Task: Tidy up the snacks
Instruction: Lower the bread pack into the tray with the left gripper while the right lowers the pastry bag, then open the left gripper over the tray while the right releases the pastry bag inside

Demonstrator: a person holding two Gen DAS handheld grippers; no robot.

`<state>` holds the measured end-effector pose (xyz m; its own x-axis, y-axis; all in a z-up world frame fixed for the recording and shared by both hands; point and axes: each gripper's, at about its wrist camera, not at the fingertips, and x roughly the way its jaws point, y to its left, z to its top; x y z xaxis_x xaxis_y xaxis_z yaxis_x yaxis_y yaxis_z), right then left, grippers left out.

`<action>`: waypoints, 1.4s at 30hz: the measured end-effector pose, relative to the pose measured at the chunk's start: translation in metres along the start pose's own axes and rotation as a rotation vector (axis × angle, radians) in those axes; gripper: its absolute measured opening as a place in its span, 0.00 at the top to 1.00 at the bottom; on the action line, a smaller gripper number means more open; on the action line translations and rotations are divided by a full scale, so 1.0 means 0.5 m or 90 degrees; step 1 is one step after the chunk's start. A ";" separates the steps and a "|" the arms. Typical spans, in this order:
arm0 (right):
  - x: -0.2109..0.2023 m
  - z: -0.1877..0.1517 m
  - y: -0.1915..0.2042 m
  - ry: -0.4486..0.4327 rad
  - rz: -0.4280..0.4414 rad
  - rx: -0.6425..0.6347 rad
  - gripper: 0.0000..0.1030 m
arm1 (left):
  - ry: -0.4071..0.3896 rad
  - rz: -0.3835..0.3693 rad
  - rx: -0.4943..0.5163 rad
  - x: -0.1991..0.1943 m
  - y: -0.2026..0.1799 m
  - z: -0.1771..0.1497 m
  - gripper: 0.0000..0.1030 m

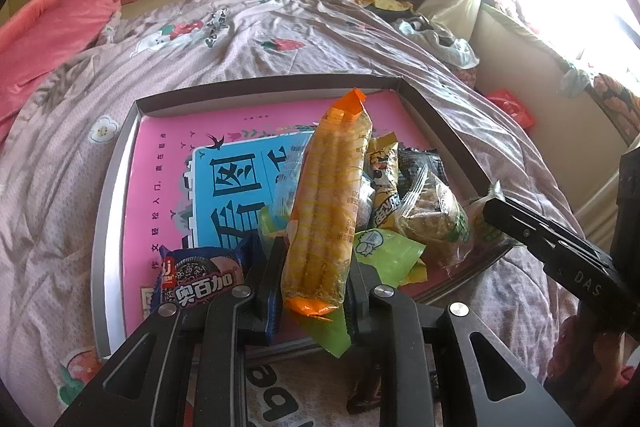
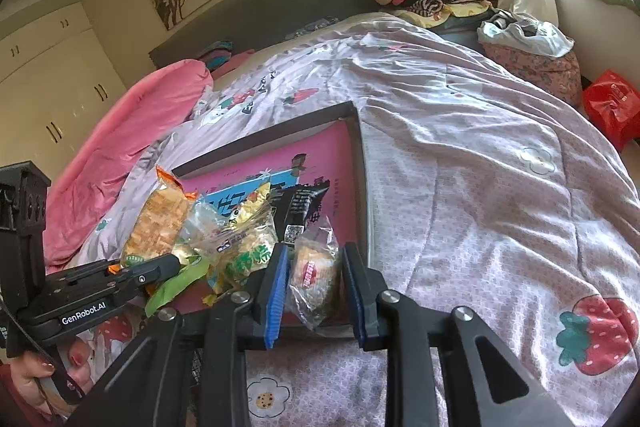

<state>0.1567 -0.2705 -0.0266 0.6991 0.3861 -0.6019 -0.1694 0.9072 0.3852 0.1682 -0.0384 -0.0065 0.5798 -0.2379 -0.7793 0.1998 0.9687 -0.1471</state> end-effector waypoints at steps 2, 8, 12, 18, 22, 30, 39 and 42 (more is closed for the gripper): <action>-0.001 -0.001 0.001 -0.001 -0.001 -0.001 0.72 | -0.003 -0.002 -0.004 0.000 0.000 0.001 0.76; -0.003 0.003 -0.003 -0.003 -0.001 0.000 0.72 | -0.009 0.005 -0.002 -0.003 -0.005 0.004 0.75; -0.007 0.003 -0.004 -0.006 -0.001 0.002 0.72 | -0.011 0.010 -0.002 -0.003 -0.008 0.010 0.75; -0.012 0.003 -0.001 -0.009 0.000 0.003 0.70 | -0.021 -0.006 0.000 -0.009 -0.019 0.017 0.71; -0.012 0.004 0.003 -0.009 -0.002 -0.001 0.69 | -0.020 -0.015 0.006 -0.010 -0.030 0.018 0.62; -0.014 0.005 0.004 -0.011 -0.002 -0.001 0.68 | -0.019 -0.023 0.012 -0.013 -0.039 0.017 0.53; -0.014 0.004 0.005 -0.010 0.000 0.000 0.67 | -0.027 -0.027 0.020 -0.024 -0.045 0.016 0.45; -0.015 0.004 0.005 -0.011 0.002 0.001 0.66 | -0.030 -0.031 0.022 -0.028 -0.046 0.018 0.43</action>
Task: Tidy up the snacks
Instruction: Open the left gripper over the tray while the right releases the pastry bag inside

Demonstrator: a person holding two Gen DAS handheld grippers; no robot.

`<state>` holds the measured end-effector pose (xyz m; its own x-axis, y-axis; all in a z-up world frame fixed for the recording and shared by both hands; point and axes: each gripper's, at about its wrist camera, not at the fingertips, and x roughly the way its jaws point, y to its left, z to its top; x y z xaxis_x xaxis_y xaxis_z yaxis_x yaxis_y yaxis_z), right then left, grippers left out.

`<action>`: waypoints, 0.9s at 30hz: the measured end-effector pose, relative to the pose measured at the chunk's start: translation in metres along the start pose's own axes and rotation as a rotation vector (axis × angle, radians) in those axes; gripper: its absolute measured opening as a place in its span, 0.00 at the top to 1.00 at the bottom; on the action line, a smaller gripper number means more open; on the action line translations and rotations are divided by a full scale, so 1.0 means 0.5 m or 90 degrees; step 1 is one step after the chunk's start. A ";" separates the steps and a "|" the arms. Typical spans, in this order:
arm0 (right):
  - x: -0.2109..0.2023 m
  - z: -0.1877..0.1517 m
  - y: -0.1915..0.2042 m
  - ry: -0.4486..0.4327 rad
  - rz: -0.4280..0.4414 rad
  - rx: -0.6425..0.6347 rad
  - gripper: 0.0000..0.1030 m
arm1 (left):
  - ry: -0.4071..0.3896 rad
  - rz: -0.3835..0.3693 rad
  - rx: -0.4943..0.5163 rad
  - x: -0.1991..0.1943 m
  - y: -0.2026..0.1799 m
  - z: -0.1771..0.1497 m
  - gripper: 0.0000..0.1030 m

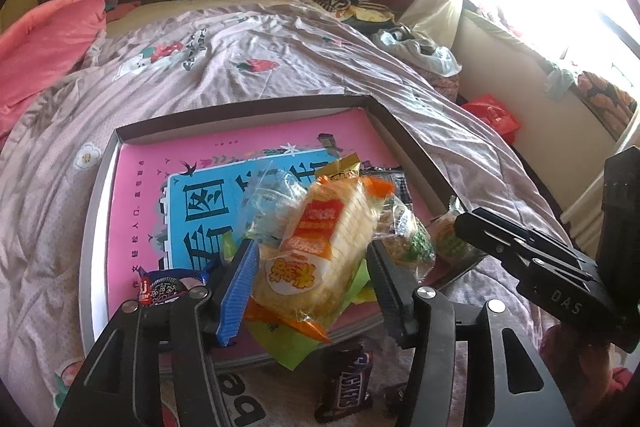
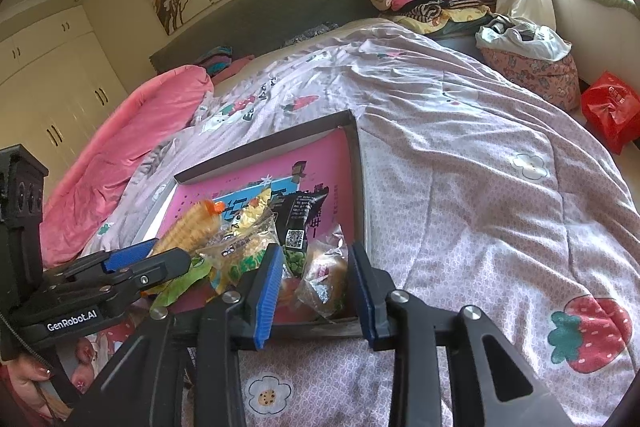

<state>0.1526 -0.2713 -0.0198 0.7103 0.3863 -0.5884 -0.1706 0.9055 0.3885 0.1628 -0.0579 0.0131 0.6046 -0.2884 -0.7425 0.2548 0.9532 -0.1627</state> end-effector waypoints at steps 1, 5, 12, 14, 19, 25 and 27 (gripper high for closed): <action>0.000 0.001 0.000 -0.001 -0.001 -0.001 0.65 | -0.001 -0.002 -0.001 -0.002 0.000 0.000 0.42; 0.002 0.002 0.003 0.000 0.003 -0.005 0.62 | -0.003 0.000 0.000 -0.005 -0.001 0.000 0.37; -0.001 0.001 0.008 0.000 0.004 -0.012 0.58 | -0.006 0.004 -0.002 -0.011 -0.002 0.001 0.29; -0.001 0.001 0.009 0.000 0.003 -0.013 0.58 | -0.008 0.004 -0.001 -0.015 -0.001 0.004 0.27; -0.002 0.001 0.011 -0.002 0.001 -0.014 0.57 | -0.015 0.004 -0.002 -0.026 -0.001 0.006 0.25; -0.008 0.002 0.013 -0.011 -0.009 -0.017 0.49 | -0.022 0.010 -0.010 -0.032 0.002 0.009 0.23; -0.012 0.003 0.009 -0.017 -0.015 -0.010 0.43 | -0.022 0.007 -0.014 -0.034 0.003 0.009 0.22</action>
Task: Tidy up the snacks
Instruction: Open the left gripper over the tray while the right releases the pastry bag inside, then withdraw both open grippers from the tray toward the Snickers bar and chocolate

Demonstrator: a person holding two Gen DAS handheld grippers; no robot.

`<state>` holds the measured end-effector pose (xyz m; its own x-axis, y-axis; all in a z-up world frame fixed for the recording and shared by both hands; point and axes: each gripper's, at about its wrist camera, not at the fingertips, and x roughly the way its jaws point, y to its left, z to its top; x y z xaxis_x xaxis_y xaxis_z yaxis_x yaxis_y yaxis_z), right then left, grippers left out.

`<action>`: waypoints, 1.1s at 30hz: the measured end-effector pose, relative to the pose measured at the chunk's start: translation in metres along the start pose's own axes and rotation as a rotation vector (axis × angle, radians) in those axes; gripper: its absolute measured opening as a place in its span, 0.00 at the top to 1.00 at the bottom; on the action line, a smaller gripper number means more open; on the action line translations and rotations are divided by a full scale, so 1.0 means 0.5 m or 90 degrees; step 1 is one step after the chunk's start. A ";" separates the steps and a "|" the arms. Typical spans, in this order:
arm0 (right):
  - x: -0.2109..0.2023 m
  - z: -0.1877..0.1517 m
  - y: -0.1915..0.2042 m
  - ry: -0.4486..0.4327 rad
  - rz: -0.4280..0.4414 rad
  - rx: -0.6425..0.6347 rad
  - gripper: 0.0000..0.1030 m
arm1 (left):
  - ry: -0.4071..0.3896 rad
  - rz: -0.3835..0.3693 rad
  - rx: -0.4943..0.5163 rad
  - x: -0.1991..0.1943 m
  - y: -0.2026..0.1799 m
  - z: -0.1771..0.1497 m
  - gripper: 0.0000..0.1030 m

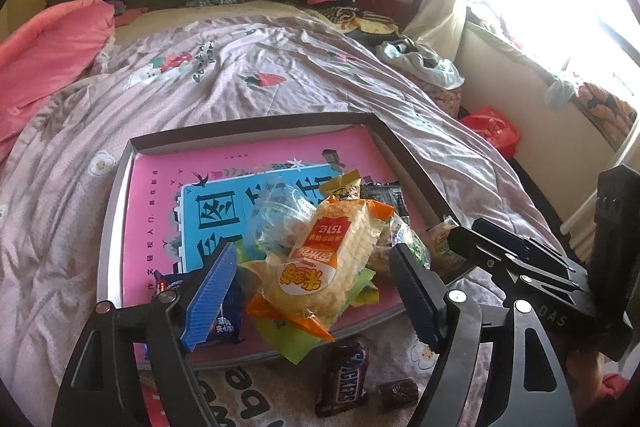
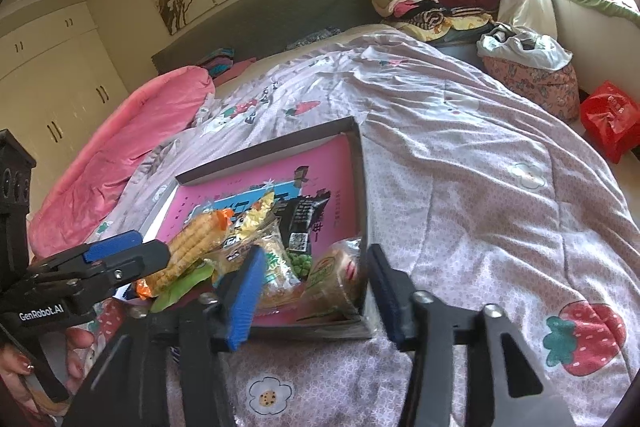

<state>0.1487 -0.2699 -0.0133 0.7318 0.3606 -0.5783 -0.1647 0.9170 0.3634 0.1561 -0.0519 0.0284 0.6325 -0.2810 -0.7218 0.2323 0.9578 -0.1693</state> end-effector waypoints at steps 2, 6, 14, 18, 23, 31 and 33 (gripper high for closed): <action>-0.006 0.002 -0.005 -0.008 0.000 0.007 0.42 | -0.002 0.000 -0.005 -0.005 0.002 0.000 0.22; -0.013 0.005 -0.010 -0.018 -0.003 0.011 0.38 | -0.010 0.009 -0.016 -0.012 0.007 0.002 0.20; -0.021 0.007 -0.008 -0.023 -0.008 0.006 0.38 | -0.012 0.005 -0.028 -0.031 0.018 0.000 0.19; -0.026 0.005 -0.005 -0.025 -0.009 0.004 0.38 | -0.016 0.006 -0.030 -0.045 0.023 -0.007 0.19; -0.038 0.004 0.002 -0.029 -0.009 -0.003 0.38 | -0.019 0.001 -0.029 -0.062 0.027 -0.018 0.19; -0.052 0.001 0.018 -0.020 0.004 -0.014 0.34 | -0.008 -0.002 -0.034 -0.074 0.032 -0.041 0.19; -0.058 -0.001 0.024 -0.023 0.008 -0.018 0.32 | -0.006 -0.002 -0.034 -0.075 0.032 -0.044 0.19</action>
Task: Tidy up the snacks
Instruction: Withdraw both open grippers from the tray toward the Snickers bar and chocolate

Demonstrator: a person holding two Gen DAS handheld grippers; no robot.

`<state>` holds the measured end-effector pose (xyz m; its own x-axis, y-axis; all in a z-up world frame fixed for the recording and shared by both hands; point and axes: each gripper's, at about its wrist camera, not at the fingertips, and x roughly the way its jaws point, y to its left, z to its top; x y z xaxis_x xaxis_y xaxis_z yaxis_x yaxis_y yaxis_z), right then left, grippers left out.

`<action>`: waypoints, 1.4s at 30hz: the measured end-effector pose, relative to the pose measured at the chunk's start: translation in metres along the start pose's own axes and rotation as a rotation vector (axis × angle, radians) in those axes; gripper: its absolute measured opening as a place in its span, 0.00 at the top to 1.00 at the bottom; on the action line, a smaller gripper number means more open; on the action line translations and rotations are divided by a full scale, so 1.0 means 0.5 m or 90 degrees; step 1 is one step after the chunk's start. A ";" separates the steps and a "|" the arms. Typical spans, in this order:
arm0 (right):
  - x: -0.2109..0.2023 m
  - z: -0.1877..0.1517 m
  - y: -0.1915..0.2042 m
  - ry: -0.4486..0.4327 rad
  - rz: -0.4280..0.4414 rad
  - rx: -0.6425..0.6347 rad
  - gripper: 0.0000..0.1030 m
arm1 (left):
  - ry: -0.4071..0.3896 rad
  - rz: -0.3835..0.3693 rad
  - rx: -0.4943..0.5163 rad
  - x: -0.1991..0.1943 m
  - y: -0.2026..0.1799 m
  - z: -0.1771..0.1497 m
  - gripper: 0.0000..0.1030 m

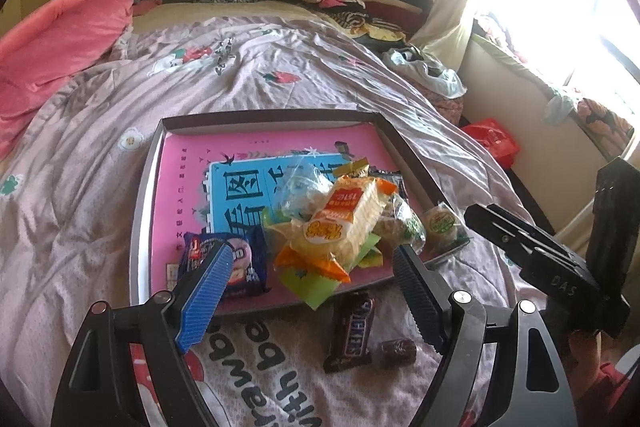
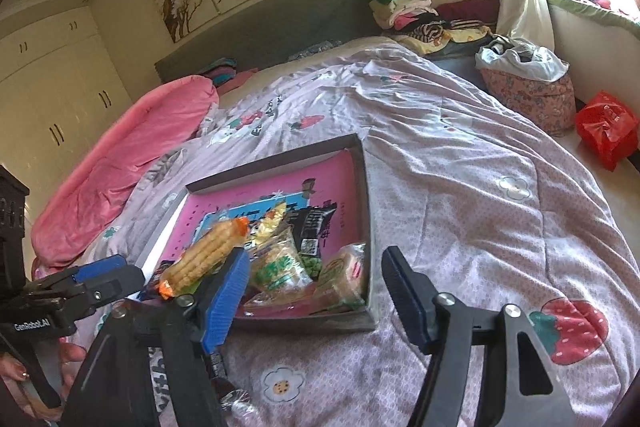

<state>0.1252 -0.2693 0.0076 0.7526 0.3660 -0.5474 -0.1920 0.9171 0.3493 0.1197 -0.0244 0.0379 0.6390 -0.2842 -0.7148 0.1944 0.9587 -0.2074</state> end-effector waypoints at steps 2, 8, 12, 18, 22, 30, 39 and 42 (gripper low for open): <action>-0.005 0.000 0.007 0.002 0.002 -0.007 0.31 | 0.003 -0.002 0.001 -0.002 0.000 -0.004 0.19; -0.015 -0.007 0.026 0.012 0.013 -0.024 0.31 | 0.008 -0.007 0.007 -0.008 -0.005 -0.011 0.19; -0.019 -0.010 0.039 0.020 0.018 -0.034 0.31 | 0.010 -0.009 0.010 -0.013 -0.006 -0.018 0.19; -0.028 -0.025 0.054 0.036 0.022 -0.044 0.31 | 0.013 -0.010 0.012 -0.018 -0.007 -0.027 0.19; -0.026 -0.037 0.063 0.052 0.024 -0.052 0.31 | 0.018 -0.013 0.013 -0.017 -0.011 -0.033 0.19; -0.025 -0.060 0.079 0.087 0.026 -0.067 0.31 | 0.039 -0.016 0.015 -0.008 -0.010 -0.050 0.19; -0.012 -0.105 0.098 0.145 0.021 -0.082 0.31 | 0.074 -0.011 0.022 0.015 -0.017 -0.070 0.19; -0.011 -0.121 0.110 0.160 0.020 -0.095 0.31 | 0.079 -0.011 0.026 0.019 -0.020 -0.074 0.19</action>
<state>0.0724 -0.2112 -0.0160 0.5691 0.4055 -0.7153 -0.3177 0.9108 0.2635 0.0960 -0.0366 0.0085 0.5394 -0.2955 -0.7885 0.2366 0.9519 -0.1949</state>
